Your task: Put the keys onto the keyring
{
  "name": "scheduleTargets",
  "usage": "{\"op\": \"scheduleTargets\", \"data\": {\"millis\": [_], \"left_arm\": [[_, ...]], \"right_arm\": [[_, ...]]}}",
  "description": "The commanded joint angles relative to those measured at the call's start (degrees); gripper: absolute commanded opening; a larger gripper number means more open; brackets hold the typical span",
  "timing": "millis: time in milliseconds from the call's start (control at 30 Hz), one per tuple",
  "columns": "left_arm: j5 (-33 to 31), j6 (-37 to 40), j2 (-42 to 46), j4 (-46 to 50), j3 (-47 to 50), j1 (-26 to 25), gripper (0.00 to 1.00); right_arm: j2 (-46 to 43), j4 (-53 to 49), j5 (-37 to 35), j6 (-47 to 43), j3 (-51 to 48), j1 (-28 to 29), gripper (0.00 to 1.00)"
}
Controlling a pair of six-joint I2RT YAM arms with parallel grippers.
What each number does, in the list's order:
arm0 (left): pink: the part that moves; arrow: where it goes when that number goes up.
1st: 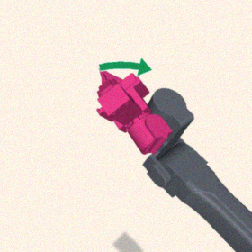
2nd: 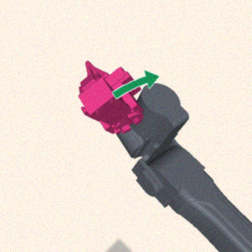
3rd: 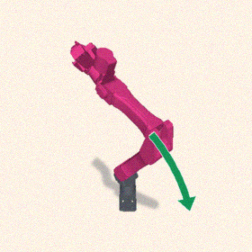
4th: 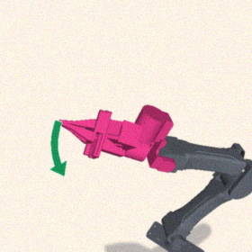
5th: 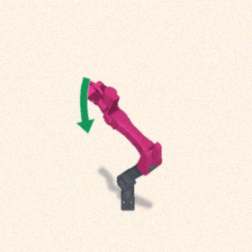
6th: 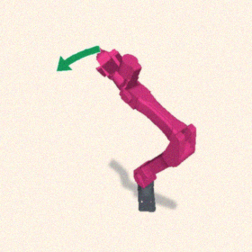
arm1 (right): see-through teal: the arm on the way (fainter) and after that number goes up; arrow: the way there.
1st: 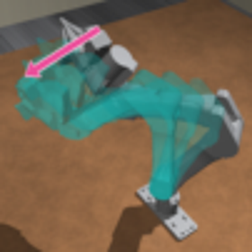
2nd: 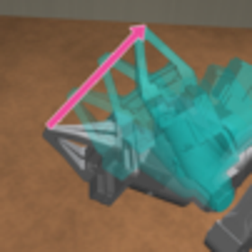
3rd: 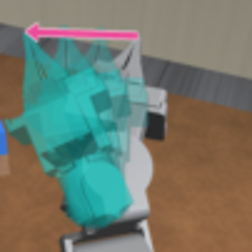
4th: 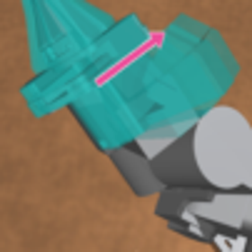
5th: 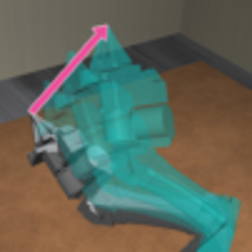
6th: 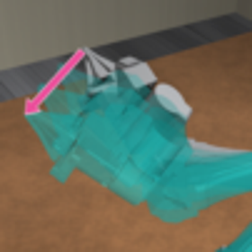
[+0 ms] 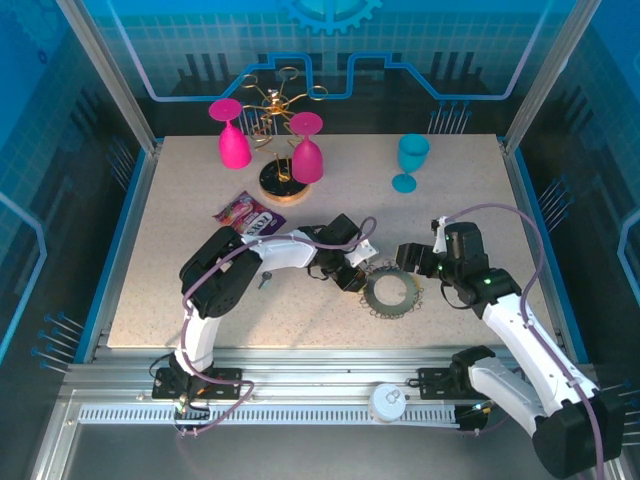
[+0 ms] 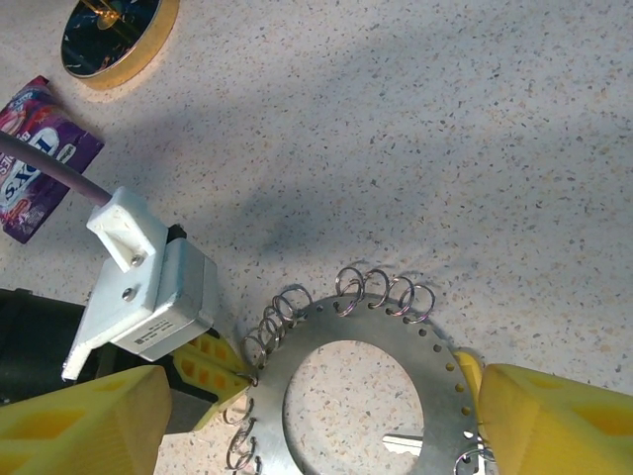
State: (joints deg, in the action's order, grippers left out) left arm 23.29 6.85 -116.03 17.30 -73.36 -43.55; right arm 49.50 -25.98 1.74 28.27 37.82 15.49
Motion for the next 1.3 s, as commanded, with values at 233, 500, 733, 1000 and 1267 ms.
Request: {"op": "scheduleTargets", "data": {"millis": [233, 500, 733, 1000, 1267], "left_arm": [[1.1, 24.6, 22.5, -7.2, 13.6, 0.3, 0.0], [2.1, 41.0, 33.5, -12.6, 19.9, 4.0, 0.0], [6.6, 46.7, 37.2, -17.0, 23.6, 7.4, 0.0], [11.1, 46.4, 38.7, -22.0, 26.7, 7.5, 0.0], [12.9, 41.9, 39.7, -27.8, 29.0, 7.7, 0.0]], "right_arm": [[-7.0, 11.6, 11.3, -17.8, -1.6, 1.5, 0.78], [-4.0, 18.2, 17.4, -43.1, -1.3, 12.7, 0.65], [-2.2, 25.8, 24.9, -56.9, -7.1, 13.4, 0.4], [7.8, 38.8, 28.5, -59.1, -9.4, 14.7, 0.3], [12.0, 45.9, 28.2, -59.4, -10.8, 15.6, 0.29]]}}
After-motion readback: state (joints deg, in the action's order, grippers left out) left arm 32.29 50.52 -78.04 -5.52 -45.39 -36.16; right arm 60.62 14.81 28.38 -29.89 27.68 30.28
